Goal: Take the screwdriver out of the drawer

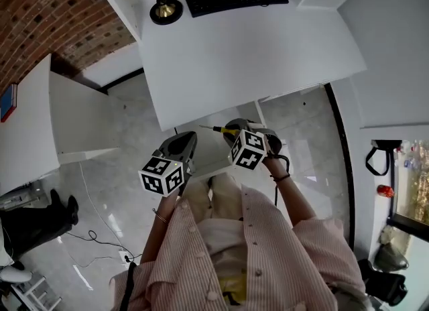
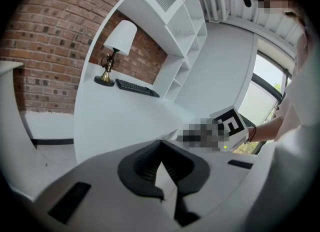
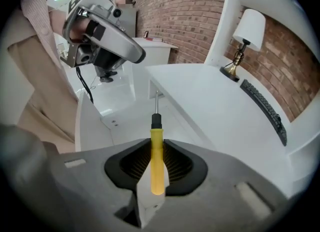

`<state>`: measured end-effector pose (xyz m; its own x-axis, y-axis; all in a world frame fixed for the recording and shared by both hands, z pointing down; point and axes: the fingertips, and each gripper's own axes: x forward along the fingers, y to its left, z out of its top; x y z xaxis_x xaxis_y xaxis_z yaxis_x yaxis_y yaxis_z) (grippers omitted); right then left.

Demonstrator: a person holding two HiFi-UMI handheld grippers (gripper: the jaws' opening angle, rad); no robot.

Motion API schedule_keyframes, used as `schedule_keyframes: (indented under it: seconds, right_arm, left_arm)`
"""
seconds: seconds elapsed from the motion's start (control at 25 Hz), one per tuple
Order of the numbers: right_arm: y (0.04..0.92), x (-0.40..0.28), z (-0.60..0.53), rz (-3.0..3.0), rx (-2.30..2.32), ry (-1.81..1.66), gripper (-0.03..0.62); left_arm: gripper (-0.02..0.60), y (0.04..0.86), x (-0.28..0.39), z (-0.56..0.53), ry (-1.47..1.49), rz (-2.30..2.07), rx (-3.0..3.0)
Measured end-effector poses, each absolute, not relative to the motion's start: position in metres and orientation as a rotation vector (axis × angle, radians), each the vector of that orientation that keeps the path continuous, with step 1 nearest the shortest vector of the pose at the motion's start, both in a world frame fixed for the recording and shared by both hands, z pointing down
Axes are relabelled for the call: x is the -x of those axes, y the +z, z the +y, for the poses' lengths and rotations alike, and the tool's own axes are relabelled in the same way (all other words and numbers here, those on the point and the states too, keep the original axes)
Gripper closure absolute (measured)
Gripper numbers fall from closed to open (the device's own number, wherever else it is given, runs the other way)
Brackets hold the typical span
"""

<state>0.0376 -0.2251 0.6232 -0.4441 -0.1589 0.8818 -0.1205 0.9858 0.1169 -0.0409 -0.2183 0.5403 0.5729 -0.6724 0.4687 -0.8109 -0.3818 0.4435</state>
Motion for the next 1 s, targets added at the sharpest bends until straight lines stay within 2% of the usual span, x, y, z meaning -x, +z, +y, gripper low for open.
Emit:
schedule_keyframes:
  seconds: [0.52,1.0]
  right_arm:
    - [0.524,-0.028,-0.233,-2.399,-0.637,0.281,0.513]
    - [0.451,-0.045,-0.245,-2.559,-0.948,0.316,0.513]
  left_arm:
    - [0.581,0.478,0.055,-0.229,0.164,-1.288,-2.288]
    - [0.581,0.425,0.068,-0.241,0.094,-1.397,-2.393]
